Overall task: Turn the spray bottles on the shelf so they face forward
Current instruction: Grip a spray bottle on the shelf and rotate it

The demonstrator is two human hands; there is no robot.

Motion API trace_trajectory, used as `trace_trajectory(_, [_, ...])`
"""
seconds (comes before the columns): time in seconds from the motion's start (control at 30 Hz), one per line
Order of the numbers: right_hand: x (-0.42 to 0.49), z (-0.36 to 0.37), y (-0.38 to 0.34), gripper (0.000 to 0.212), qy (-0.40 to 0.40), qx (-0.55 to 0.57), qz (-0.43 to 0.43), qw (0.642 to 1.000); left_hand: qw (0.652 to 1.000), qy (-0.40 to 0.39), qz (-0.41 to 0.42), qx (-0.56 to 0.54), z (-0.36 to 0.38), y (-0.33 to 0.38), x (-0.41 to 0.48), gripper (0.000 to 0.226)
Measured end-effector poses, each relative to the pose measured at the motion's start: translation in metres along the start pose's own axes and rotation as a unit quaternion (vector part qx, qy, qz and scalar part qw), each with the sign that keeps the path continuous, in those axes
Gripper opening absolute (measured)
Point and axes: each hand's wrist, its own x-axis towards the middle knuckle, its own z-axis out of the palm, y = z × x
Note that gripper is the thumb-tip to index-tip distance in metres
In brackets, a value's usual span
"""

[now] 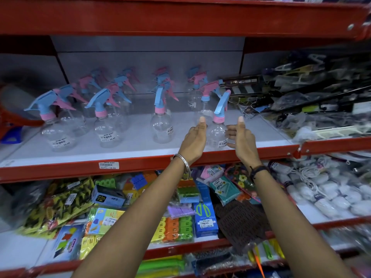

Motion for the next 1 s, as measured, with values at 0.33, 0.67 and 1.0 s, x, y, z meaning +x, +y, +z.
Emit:
trace_trajectory(0.33, [-0.020, -0.001, 0.005, 0.059, 0.095, -0.012, -0.074, 0.993, 0.993, 0.105, 0.021, -0.041, -0.007, -0.009, -0.010, 0.066])
trace_trajectory(0.67, [-0.054, 0.076, -0.025, 0.038, -0.029, 0.066, -0.192, 0.979, 0.951, 0.288, -0.028, -0.112, -0.078, -0.046, -0.003, 0.047])
trace_trajectory(1.0, [0.002, 0.153, -0.064, 0.088, -0.133, 0.110, 0.132, 0.976, 0.986, 0.088, -0.108, -0.094, -0.123, -0.042, 0.026, 0.102])
